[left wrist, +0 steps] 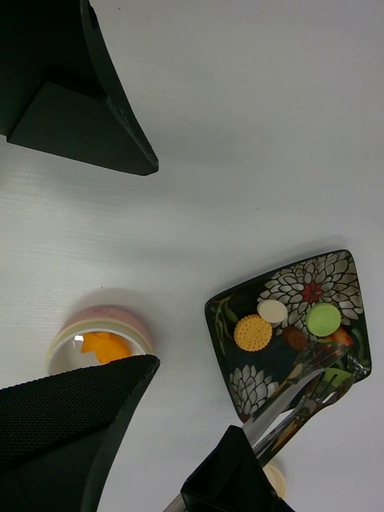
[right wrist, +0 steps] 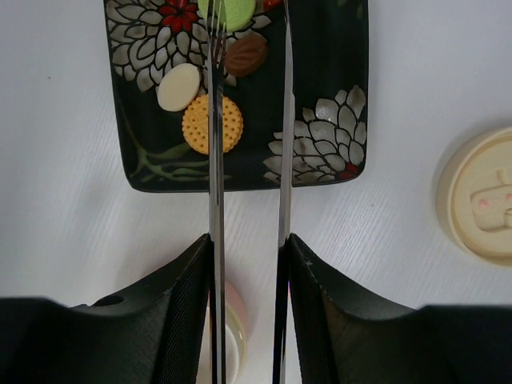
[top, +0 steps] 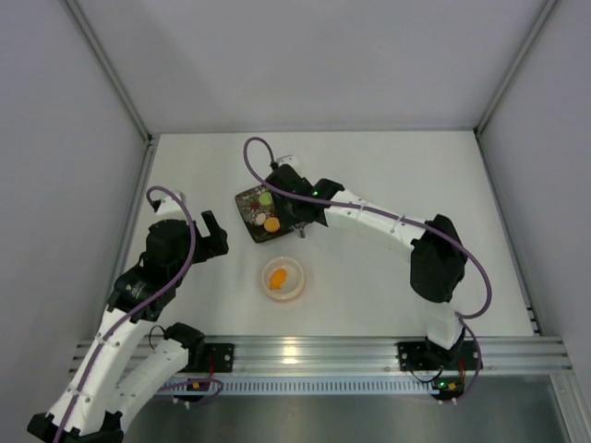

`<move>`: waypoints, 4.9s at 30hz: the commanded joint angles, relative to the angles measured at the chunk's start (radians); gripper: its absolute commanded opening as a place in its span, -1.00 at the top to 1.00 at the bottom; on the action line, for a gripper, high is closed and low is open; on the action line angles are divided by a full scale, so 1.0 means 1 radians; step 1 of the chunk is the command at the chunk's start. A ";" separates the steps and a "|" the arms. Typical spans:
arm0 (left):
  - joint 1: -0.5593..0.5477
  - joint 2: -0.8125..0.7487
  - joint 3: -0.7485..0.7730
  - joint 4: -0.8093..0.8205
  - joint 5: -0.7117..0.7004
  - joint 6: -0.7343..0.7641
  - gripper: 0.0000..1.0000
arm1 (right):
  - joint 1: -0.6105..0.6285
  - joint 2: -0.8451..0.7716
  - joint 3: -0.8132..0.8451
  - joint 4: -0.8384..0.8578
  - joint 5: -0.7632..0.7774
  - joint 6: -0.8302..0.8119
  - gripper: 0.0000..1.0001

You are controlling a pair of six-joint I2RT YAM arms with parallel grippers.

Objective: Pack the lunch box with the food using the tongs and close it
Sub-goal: Pick up the fake food from the plate, then place the fake food in the packing box, then pick up the fake food from the plate.

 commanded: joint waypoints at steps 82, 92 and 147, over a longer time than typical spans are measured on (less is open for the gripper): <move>-0.018 -0.002 -0.005 0.005 -0.020 -0.012 -0.98 | 0.400 -0.699 -0.666 0.031 0.137 0.299 0.56; -0.018 0.000 -0.005 0.005 -0.020 -0.012 -0.98 | 0.429 -0.717 -0.688 0.027 0.134 0.325 0.54; -0.018 0.007 -0.005 0.000 -0.032 -0.013 -0.98 | 0.072 -0.156 0.007 -0.016 0.002 0.003 0.16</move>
